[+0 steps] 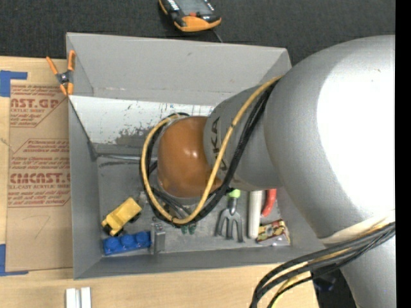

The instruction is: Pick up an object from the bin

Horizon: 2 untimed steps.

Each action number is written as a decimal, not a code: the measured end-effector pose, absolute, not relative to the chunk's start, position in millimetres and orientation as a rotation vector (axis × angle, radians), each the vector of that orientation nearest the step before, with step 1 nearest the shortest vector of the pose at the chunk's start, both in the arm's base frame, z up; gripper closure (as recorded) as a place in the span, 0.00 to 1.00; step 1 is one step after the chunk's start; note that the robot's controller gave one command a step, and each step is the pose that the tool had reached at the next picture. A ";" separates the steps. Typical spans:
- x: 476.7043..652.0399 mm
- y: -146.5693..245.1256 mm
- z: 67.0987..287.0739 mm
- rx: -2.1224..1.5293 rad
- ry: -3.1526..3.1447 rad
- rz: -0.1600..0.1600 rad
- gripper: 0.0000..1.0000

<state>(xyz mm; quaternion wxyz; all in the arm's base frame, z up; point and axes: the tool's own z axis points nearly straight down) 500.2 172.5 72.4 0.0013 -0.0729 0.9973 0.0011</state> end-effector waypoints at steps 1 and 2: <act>485.0 189.7 167.9 -0.169 3.122 0.015 0.00; 502.7 160.3 65.6 -0.634 3.084 0.003 0.00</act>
Offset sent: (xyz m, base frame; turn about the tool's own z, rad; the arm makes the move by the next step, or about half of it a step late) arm 0.0033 -0.0116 -0.0024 -0.2592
